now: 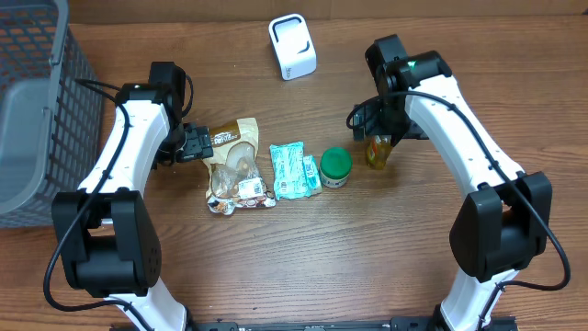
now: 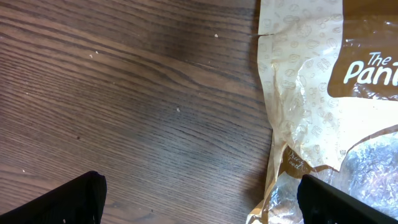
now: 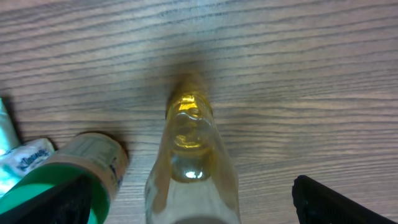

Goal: Scan the item barcode
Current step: 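Lower the right gripper around the yellow bottle's neck, then close the right gripper on the yellow bottle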

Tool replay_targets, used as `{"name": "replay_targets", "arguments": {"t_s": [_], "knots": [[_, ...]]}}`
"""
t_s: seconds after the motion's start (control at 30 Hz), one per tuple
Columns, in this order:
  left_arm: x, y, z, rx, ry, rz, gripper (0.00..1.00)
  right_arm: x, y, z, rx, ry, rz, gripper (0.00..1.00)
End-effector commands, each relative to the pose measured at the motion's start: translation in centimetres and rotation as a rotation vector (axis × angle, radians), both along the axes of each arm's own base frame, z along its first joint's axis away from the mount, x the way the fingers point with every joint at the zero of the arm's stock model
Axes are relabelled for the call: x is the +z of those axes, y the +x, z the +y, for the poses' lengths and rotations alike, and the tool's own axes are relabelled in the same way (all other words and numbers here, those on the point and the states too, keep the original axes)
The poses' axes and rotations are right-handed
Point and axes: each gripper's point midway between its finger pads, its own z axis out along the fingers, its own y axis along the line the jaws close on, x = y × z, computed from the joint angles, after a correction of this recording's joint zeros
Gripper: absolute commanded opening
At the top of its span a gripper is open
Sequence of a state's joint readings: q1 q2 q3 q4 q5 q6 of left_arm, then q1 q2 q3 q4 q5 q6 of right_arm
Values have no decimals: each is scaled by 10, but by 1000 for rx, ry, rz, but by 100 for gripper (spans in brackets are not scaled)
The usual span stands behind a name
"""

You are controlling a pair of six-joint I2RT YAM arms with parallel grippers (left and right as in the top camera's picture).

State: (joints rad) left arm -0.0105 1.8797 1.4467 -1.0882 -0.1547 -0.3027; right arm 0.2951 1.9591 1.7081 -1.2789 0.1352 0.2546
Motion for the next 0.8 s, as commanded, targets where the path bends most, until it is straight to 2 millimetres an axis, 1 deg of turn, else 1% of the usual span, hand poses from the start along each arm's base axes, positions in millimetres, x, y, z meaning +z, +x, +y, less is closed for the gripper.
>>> {"name": "replay_targets", "arguments": {"t_s": [0.0, 0.27, 0.43, 0.57, 0.77], "knots": [[2, 4, 3, -15, 11, -6, 99, -9, 0, -2, -10, -7, 5, 100], [2, 4, 3, -15, 11, -6, 100, -10, 3, -5, -13, -19, -9, 100], [2, 4, 3, -15, 11, -6, 100, -10, 0, -6, -13, -22, 2, 99], [2, 4, 3, -15, 10, -6, 99, -10, -1, -6, -13, -23, 7, 84], [2, 4, 3, -15, 10, -6, 99, -10, -1, -6, -13, -23, 7, 73]]}}
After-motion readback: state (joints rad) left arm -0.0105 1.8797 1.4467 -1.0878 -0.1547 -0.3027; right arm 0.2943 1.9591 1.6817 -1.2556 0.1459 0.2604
